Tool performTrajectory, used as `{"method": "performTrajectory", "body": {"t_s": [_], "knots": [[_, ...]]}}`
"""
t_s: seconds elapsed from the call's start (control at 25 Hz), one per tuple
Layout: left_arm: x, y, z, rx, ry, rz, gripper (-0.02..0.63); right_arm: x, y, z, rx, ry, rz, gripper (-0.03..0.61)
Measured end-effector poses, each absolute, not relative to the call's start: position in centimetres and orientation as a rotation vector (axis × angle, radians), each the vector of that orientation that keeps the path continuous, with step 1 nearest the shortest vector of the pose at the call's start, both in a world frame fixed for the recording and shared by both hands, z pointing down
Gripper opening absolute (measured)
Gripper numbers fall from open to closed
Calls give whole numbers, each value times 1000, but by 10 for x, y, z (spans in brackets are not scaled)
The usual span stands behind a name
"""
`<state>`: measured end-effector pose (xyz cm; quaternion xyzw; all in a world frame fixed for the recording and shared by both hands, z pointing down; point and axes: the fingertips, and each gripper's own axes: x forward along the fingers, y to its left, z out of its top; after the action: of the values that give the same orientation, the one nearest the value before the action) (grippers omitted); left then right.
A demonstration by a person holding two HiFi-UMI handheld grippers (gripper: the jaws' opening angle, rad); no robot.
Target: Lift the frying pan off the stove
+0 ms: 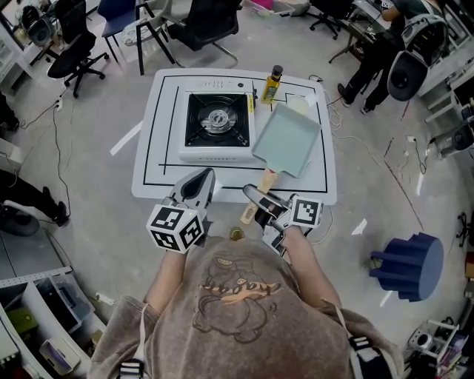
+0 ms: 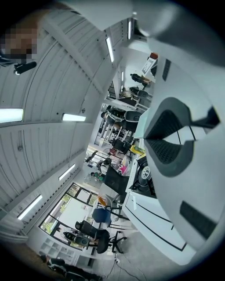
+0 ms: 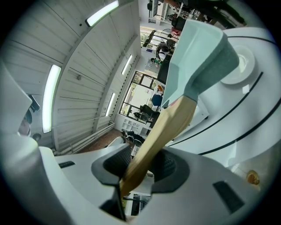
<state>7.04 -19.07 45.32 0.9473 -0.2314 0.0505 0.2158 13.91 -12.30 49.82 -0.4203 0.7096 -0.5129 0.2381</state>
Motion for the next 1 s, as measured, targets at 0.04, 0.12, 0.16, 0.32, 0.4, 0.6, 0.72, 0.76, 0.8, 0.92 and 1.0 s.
{"method": "performTrajectory", "body": {"t_s": [0.04,0.12,0.16,0.32,0.4,0.6,0.72,0.76,0.8,0.92,1.0], "knots": [[70,-191,453,2626,-642,142,6,139,-123,499,-1154,1946,-1404,143],[69,-191,454,2626,-644,144,6,139,-123,500,-1154,1947,-1406,143],[69,-191,455,2625,-645,144,6,139,-123,501,-1155,1948,-1408,143],[69,-192,455,2625,-646,143,6,140,-123,503,-1159,1948,-1411,143],[69,-191,455,2625,-644,142,6,140,-123,502,-1154,1946,-1407,143],[68,-190,455,2623,-642,144,6,140,-122,501,-1155,1948,-1402,143],[69,-189,454,2626,-639,144,6,141,-122,501,-1157,1948,-1404,144],[69,-189,454,2626,-638,144,6,140,-122,500,-1154,1949,-1402,144],[69,-190,454,2627,-637,143,6,140,-122,499,-1150,1951,-1399,144],[69,-190,453,2627,-636,142,6,140,-123,499,-1149,1951,-1399,144],[68,-190,453,2627,-635,143,6,139,-124,498,-1150,1946,-1401,144]]}}
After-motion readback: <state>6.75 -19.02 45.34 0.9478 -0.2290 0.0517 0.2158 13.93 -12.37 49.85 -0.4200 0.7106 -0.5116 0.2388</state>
